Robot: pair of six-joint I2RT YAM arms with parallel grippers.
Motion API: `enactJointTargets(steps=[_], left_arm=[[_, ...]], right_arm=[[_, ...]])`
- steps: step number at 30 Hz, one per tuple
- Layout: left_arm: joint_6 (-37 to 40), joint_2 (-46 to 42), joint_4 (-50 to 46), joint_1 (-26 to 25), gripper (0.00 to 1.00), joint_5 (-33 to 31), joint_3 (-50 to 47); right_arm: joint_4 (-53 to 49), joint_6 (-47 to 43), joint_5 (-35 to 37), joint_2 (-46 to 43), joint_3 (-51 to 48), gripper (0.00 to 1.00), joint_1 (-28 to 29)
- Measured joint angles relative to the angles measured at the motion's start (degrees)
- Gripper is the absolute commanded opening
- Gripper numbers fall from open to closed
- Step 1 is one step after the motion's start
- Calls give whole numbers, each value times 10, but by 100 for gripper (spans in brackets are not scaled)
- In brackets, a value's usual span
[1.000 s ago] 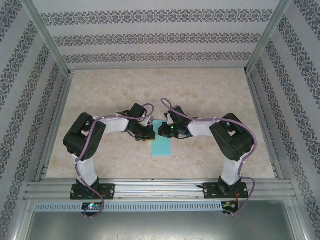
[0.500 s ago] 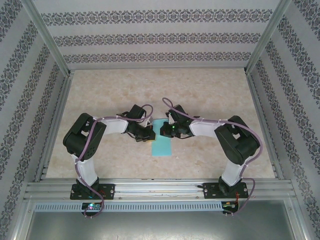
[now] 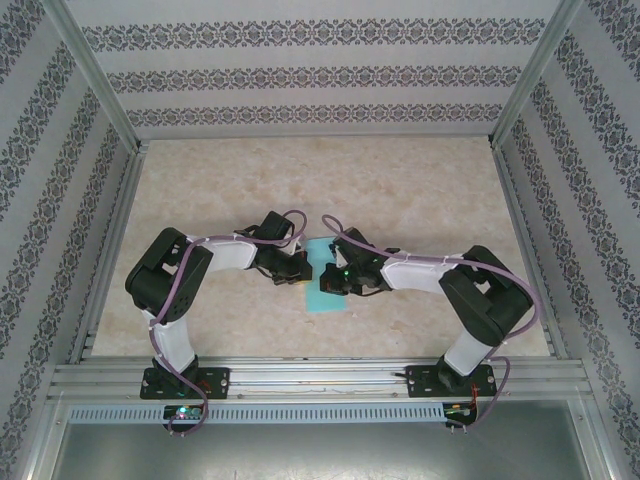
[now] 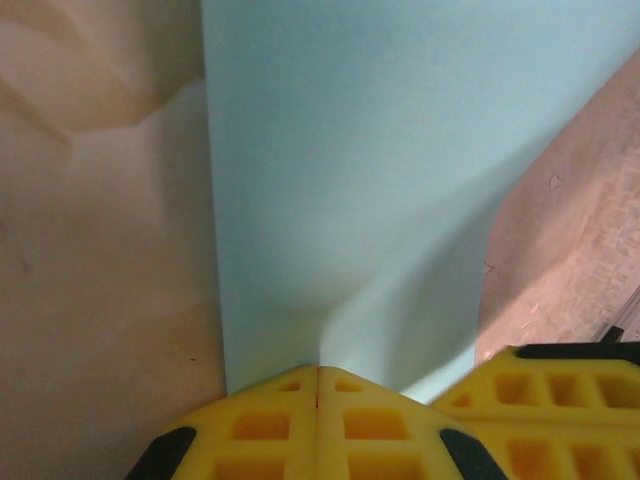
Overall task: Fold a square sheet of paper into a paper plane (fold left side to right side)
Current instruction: Hold the square sheet of paper at the center of the table.
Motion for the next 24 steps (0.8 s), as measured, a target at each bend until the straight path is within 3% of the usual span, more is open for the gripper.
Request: enactJointTargets(steps=[24], left_arm=[[11, 55, 11, 8, 0, 2, 71]], right_arm=[[-14, -7, 16, 12, 4, 0, 0]])
